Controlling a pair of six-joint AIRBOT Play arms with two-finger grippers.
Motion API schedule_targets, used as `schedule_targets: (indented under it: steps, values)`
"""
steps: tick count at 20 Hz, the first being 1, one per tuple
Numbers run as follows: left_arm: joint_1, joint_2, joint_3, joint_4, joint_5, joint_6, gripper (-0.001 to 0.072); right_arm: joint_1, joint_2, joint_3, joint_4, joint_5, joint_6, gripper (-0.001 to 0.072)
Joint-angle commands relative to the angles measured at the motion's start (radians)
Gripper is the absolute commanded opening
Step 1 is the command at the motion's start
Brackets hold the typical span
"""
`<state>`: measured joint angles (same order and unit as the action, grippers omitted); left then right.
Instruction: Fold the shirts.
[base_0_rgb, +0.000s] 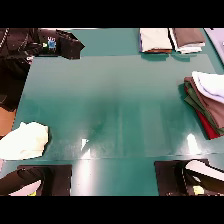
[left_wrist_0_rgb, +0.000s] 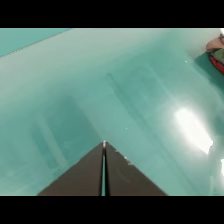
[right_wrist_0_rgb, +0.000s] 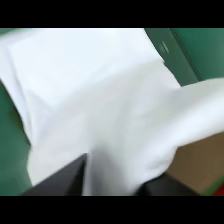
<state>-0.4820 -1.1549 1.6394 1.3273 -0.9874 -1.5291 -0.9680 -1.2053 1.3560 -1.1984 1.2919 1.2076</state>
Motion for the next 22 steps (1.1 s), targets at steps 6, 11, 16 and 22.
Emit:
schedule_targets:
  steps: [6,11,16,22]
  values:
    - [0.000,0.000,0.000,0.001,-0.001,0.005,0.0021,-0.220,0.106,-0.140,-0.042,-0.007,-0.008,0.0561]
    - [0.000,0.000,0.000,0.000,0.000,0.019,0.0022,-0.189,0.180,-0.139,0.113,-0.093,-0.007,0.0560]
    - [0.000,0.000,0.000,0.000,0.003,0.018,0.0022,0.144,0.198,-0.140,0.403,-0.077,-0.006,0.0560]
    - [0.000,0.000,0.000,0.000,-0.001,0.018,0.0023,0.691,0.196,-0.140,0.351,-0.178,-0.005,0.0550]
